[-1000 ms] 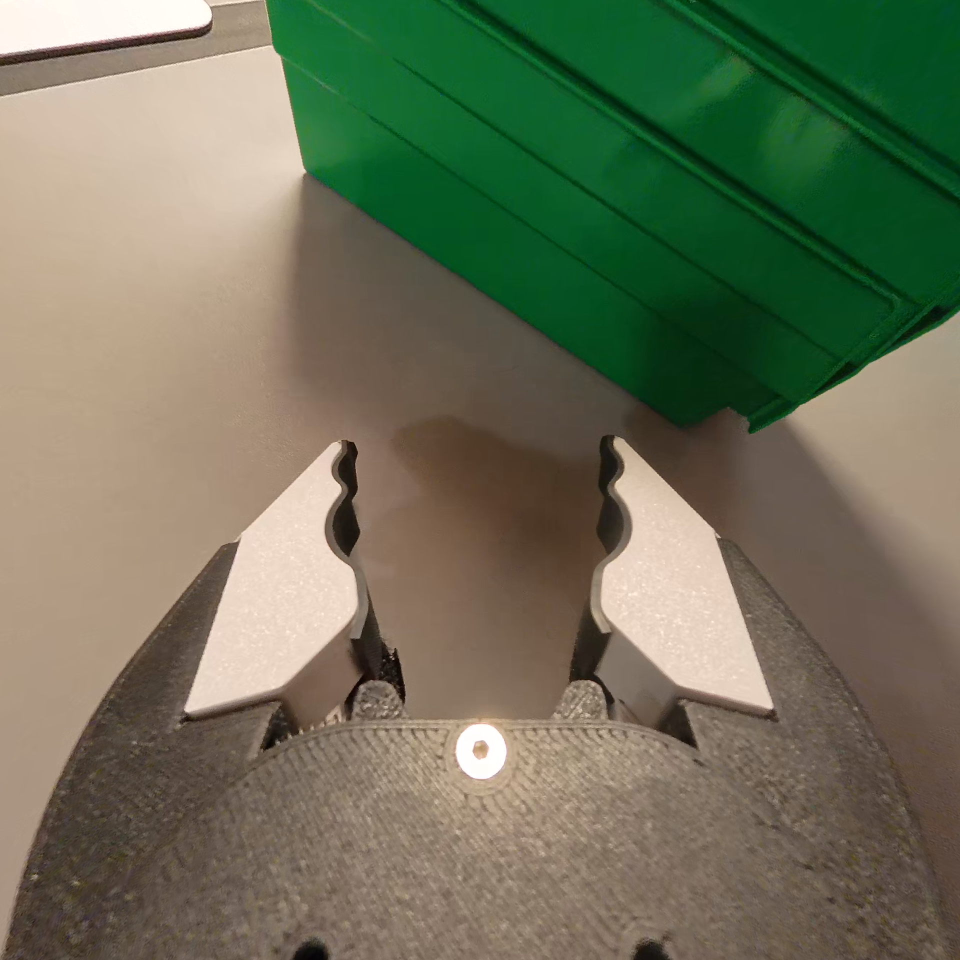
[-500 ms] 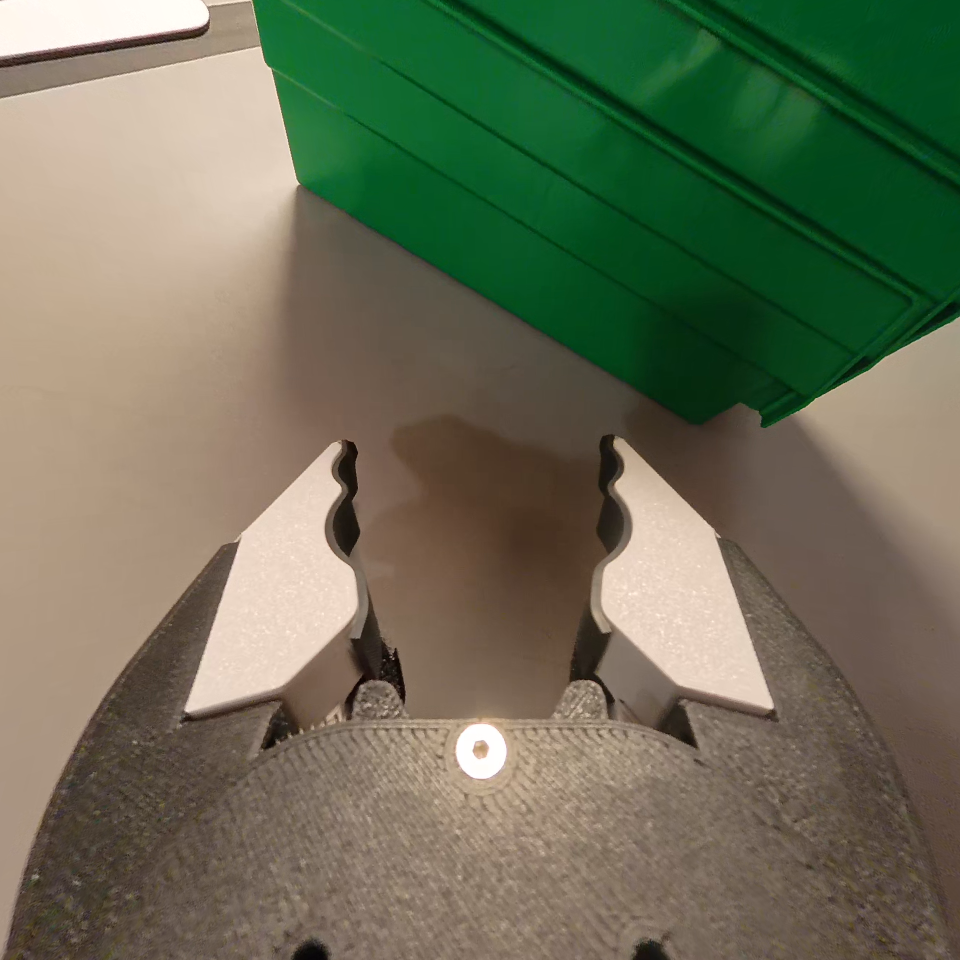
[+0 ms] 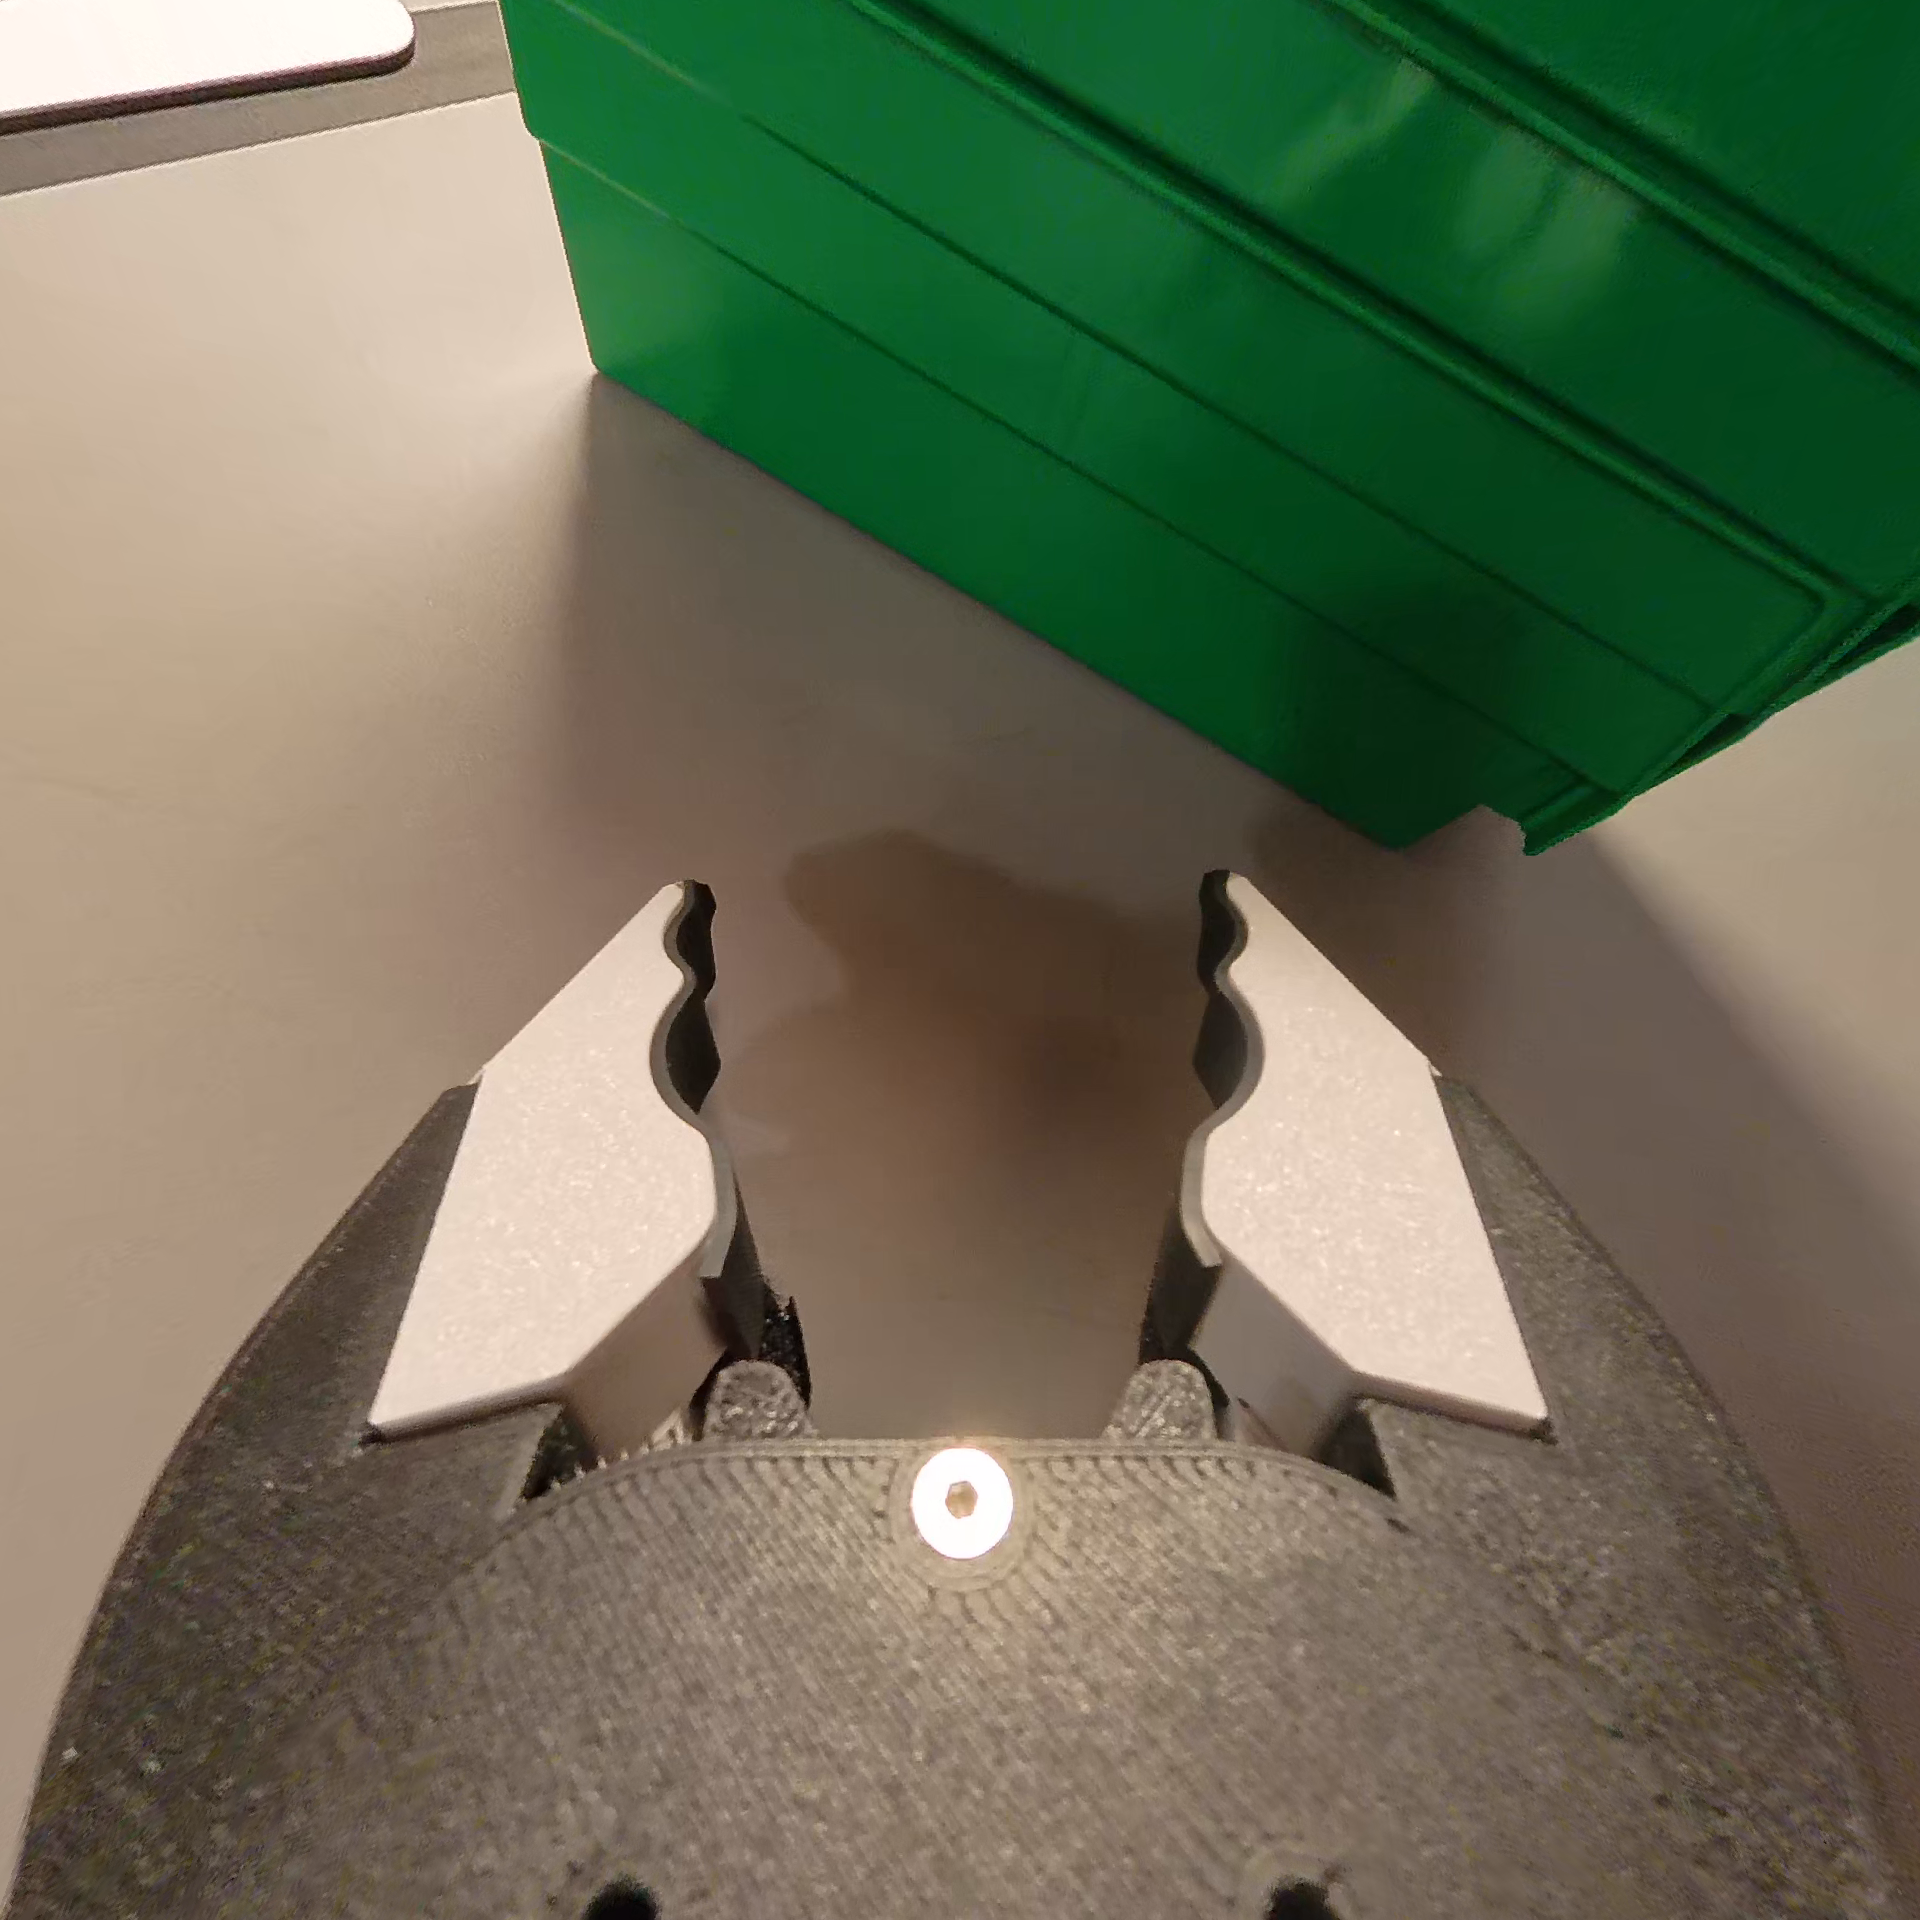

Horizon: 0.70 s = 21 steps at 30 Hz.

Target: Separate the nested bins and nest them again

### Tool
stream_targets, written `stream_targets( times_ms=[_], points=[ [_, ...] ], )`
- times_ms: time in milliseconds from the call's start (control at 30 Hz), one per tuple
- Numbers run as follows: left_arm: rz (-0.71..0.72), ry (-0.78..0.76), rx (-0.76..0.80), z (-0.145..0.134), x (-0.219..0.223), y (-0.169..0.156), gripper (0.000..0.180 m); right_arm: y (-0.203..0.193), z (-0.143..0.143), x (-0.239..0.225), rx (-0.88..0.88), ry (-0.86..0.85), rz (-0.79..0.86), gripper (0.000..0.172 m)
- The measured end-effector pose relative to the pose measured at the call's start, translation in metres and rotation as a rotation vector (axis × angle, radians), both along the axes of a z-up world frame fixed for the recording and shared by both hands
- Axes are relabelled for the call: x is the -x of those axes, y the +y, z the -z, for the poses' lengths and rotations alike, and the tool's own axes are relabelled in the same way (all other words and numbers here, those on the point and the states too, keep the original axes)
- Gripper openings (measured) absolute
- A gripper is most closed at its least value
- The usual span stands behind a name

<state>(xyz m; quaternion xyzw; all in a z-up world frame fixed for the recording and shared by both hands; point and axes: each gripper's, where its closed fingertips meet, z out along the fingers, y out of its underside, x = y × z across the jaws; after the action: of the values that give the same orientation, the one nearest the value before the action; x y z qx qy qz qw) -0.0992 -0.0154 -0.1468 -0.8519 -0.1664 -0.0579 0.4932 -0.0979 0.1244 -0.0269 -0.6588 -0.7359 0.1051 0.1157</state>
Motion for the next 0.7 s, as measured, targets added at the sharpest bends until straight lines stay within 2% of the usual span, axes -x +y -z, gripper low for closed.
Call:
stream_targets(
  times_ms=[167,400,567,700],
  points=[
    [0.000,-0.003,-0.002,0.000,0.000,0.000,0.093,-0.002,-0.009,0.000,0.006,0.014,-0.008,0.111],
    [0.000,-0.006,-0.005,-0.001,0.000,0.000,0.093,-0.005,-0.045,0.002,0.033,0.074,-0.022,0.112],
    [0.000,-0.005,-0.004,-0.001,0.000,0.000,0.093,0.001,-0.080,-0.006,0.026,0.147,-0.032,0.113],
    [0.000,-0.006,-0.006,-0.001,0.000,0.000,0.093,0.024,-0.113,-0.021,0.019,0.214,-0.010,0.114]
  ],
)
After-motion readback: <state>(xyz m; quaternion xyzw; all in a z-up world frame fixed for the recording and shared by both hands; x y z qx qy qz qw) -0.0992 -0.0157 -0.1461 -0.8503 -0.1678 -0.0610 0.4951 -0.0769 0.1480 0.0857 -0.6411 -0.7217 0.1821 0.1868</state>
